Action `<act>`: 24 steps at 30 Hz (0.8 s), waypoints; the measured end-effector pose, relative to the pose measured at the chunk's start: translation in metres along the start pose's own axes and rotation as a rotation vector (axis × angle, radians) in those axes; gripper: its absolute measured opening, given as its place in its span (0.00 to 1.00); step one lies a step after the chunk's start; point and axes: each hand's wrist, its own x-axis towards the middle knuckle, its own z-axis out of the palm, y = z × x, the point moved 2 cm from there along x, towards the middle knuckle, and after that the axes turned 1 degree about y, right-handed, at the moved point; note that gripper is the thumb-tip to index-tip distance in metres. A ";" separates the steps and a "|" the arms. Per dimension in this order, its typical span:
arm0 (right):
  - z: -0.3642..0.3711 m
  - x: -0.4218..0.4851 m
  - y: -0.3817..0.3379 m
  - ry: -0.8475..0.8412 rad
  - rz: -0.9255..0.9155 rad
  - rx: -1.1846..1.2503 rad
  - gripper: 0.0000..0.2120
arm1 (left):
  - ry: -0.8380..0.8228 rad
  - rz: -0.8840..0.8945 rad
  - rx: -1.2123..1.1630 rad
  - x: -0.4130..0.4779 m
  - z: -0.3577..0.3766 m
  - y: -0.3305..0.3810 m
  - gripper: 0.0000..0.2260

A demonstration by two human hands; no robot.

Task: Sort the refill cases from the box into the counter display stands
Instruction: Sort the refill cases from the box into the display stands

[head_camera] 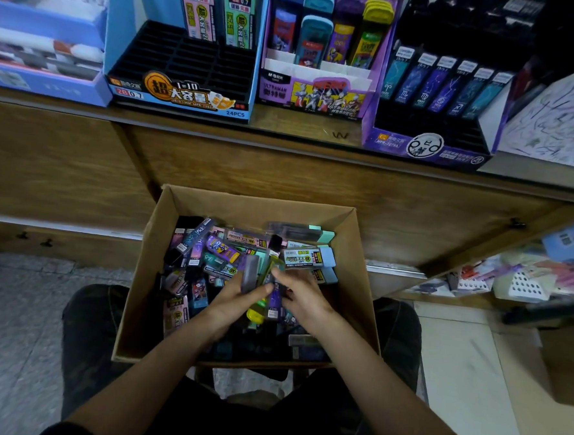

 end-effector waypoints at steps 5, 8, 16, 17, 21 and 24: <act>-0.001 -0.018 -0.001 -0.068 -0.108 -0.083 0.13 | 0.043 -0.019 -0.136 -0.001 -0.002 0.008 0.17; 0.000 -0.030 -0.006 -0.087 -0.185 -0.255 0.16 | 0.095 -0.027 -0.228 -0.001 -0.004 0.015 0.24; -0.005 -0.058 -0.040 -0.062 -0.309 -0.176 0.10 | 0.044 0.117 -0.117 -0.010 -0.013 0.057 0.32; -0.008 -0.061 -0.047 -0.057 -0.342 -0.189 0.11 | 0.037 0.143 -0.106 -0.011 -0.015 0.064 0.29; -0.021 -0.070 -0.078 -0.027 -0.432 -0.276 0.14 | 0.053 0.237 -0.075 -0.017 -0.024 0.087 0.22; -0.030 -0.082 -0.109 -0.015 -0.520 -0.424 0.20 | 0.065 0.299 -0.067 -0.021 -0.029 0.107 0.19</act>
